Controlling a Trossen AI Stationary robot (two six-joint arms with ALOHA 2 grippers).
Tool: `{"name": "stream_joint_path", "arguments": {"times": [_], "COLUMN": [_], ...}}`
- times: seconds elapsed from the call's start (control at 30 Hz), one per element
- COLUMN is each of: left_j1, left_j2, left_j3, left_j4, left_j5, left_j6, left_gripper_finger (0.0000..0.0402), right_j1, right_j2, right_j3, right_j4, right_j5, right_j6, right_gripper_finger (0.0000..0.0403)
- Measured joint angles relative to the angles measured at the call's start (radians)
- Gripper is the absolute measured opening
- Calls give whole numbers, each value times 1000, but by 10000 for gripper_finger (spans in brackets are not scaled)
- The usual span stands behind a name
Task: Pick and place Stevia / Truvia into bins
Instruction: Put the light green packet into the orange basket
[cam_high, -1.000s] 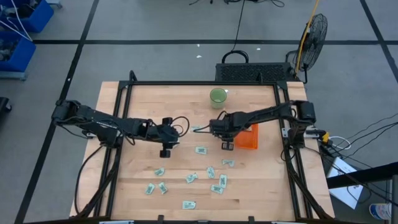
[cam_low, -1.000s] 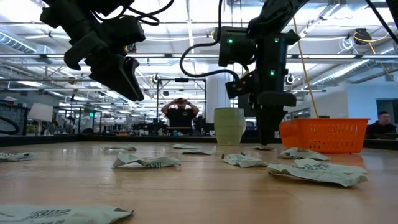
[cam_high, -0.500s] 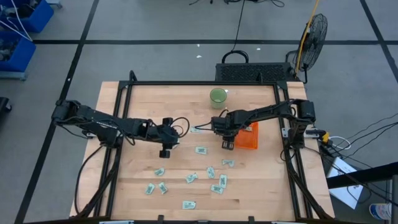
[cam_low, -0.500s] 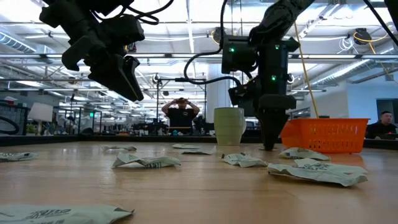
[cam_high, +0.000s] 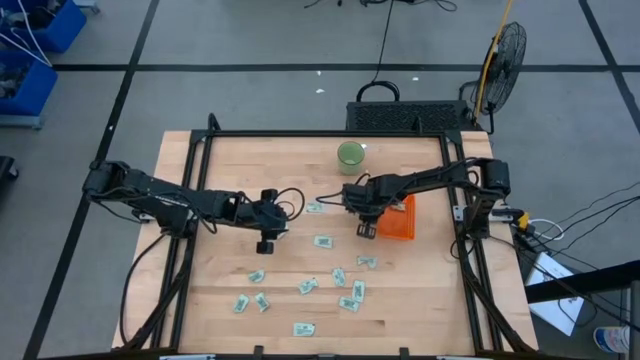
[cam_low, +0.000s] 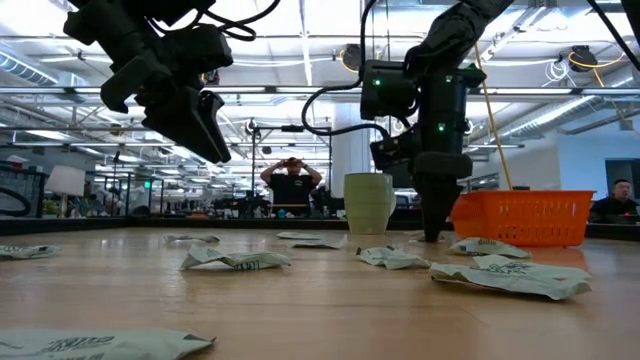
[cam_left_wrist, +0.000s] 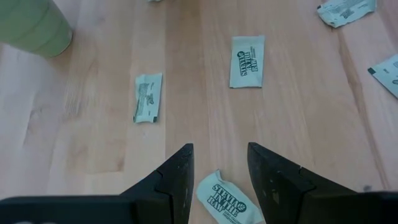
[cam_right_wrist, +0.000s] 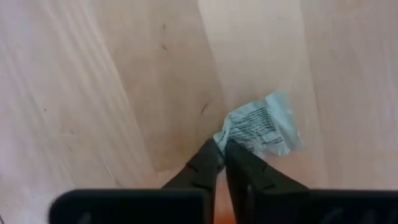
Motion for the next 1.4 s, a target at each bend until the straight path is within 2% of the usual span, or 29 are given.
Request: {"name": "stream_joint_path", "arguments": {"times": [0.13,0.3,0.4,0.53,0.8,0.97,1.17,1.4], "left_j1": [0,0,0,0,0,0,0,0], "left_j2": [0,0,0,0,0,0,0,0], "left_j3": [0,0,0,0,0,0,0,0], "left_j4": [0,2,2,0,1,2,2,2], "left_j5": [0,0,0,0,0,0,0,-1], "left_j6": [-2,-1,-1,-7,-7,-8,-8,-8], "left_gripper_finger": [157,157,157,157,157,157,157,157], "right_j1": [23,84,136,191,263,277,260,228], "right_j2": [-41,-171,-248,-343,-379,-380,-379,-380], "right_j3": [20,118,148,152,65,-63,-237,-305], "right_j4": [-40,-138,-188,-255,-485,-420,-220,-173], "right_j5": [43,75,149,188,180,124,81,73], "right_j6": [9,33,58,186,502,560,530,518], "right_gripper_finger": [15,6,4,7,8,8,8,13]}}
